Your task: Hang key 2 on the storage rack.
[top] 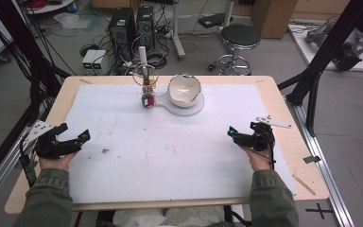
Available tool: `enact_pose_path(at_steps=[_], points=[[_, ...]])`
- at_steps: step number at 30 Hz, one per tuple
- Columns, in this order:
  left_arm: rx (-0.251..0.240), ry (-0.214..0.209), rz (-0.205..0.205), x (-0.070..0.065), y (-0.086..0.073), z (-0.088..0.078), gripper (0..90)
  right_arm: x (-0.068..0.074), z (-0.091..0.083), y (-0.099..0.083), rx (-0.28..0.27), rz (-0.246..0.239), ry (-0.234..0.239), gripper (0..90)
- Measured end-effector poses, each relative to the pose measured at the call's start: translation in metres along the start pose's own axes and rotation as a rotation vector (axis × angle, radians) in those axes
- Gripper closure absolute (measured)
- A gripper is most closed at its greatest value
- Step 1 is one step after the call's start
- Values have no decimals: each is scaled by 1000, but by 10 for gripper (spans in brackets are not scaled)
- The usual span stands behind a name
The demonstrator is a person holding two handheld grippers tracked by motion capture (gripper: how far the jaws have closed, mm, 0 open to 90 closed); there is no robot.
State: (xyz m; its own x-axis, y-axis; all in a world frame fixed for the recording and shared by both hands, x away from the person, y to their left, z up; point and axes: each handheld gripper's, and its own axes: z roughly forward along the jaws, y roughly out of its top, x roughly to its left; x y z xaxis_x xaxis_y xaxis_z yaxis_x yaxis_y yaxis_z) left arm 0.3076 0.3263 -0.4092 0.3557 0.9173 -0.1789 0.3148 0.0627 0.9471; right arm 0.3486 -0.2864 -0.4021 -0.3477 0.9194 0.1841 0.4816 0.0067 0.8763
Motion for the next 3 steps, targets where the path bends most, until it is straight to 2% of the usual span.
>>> enact_pose_path(at_steps=[3], points=[[1, 0, 2, 0, 0, 0, 17, 2, -2, 0, -13, -22, -10, 20]])
